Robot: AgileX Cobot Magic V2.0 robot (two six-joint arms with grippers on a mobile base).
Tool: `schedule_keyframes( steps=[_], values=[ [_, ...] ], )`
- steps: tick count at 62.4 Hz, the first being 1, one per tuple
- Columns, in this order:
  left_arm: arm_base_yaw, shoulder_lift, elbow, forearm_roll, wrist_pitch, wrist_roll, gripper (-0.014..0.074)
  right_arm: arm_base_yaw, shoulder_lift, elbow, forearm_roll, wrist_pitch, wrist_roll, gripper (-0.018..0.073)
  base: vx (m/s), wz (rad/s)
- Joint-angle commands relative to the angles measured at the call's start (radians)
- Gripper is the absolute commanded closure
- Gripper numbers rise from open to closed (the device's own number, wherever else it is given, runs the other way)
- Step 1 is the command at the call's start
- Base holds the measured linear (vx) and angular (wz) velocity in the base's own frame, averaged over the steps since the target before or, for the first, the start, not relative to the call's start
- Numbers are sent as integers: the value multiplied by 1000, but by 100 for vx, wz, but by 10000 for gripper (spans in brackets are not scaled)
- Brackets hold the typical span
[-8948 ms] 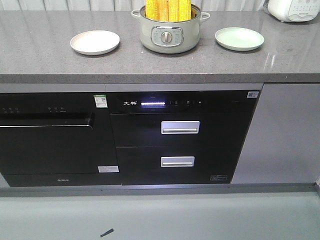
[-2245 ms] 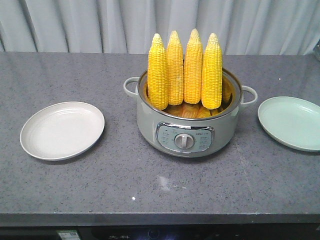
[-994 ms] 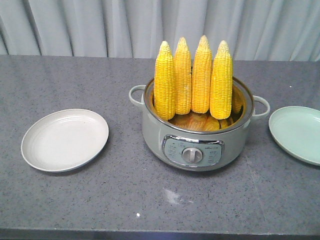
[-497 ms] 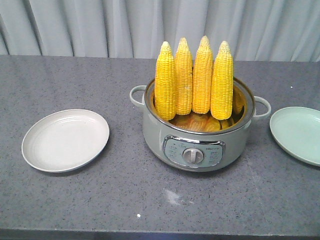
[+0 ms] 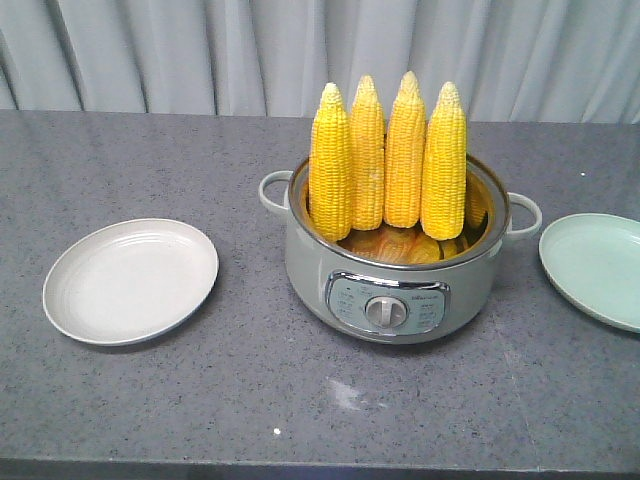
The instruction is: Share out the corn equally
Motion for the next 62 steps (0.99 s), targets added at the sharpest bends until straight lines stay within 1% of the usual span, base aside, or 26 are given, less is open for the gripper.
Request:
schedule_keyframes(
  steps=[1,62],
  values=[
    [-2,-17,3,-2,-73,-11,603,-5,-7,8,-5,-78,-1,564,0,-1],
    [-2,-17,3,-2,-73,-11,603,-5,-7,8,-5,-78,-1,564,0,0]
  ],
)
